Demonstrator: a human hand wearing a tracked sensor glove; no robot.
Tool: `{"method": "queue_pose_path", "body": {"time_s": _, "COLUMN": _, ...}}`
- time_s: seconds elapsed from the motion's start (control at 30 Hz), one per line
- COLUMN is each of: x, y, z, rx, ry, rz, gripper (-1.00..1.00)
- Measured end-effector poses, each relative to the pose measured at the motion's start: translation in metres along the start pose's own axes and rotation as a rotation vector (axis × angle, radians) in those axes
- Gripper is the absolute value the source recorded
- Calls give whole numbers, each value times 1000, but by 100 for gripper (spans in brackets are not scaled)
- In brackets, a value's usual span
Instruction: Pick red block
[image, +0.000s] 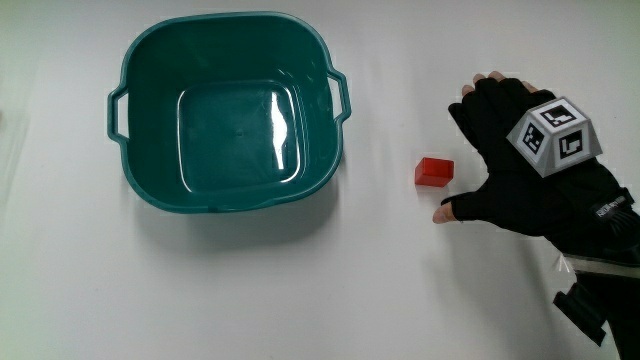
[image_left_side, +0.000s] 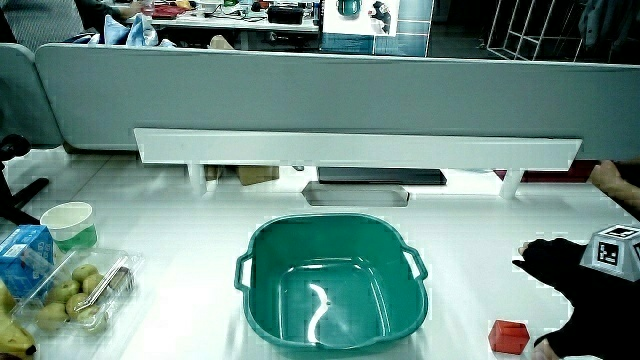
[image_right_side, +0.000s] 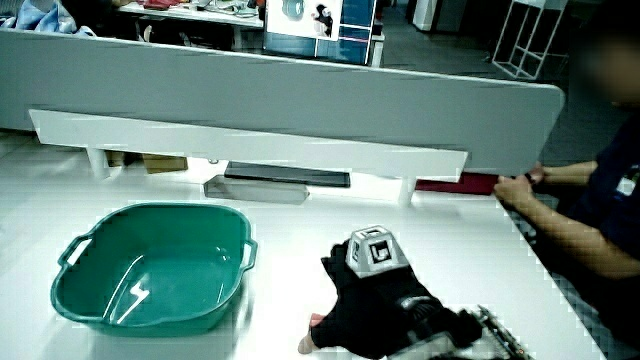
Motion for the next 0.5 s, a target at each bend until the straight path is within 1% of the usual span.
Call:
{"method": "queue_pose_path", "body": {"time_s": 0.07, "x": 0, "y": 4, "z": -2, "rx": -2, "ry": -6, "rz": -6, "gripper": 0}}
{"method": "queue_pose_path", "body": {"time_s": 0.2, "x": 1, "y": 13, "z": -7, "rx": -9, "ry": 0, "rz": -8, "gripper": 0}}
{"method": "queue_pose_path", "body": {"time_s": 0.23, "x": 1, "y": 15, "z": -8, "rx": -16, "ry": 8, "rz": -1, "gripper": 0}}
{"method": "queue_pose_path", "body": {"time_s": 0.3, "x": 3, "y": 20, "z": -11, "rx": -30, "ry": 12, "rz": -8, "gripper": 0}}
{"method": "queue_pose_path", "body": {"time_s": 0.43, "x": 6, "y": 30, "z": -16, "rx": -55, "ry": 40, "rz": -11, "gripper": 0}}
{"method": "queue_pose_path", "body": {"time_s": 0.5, "x": 6, "y": 35, "z": -19, "rx": -61, "ry": 40, "rz": -14, "gripper": 0}}
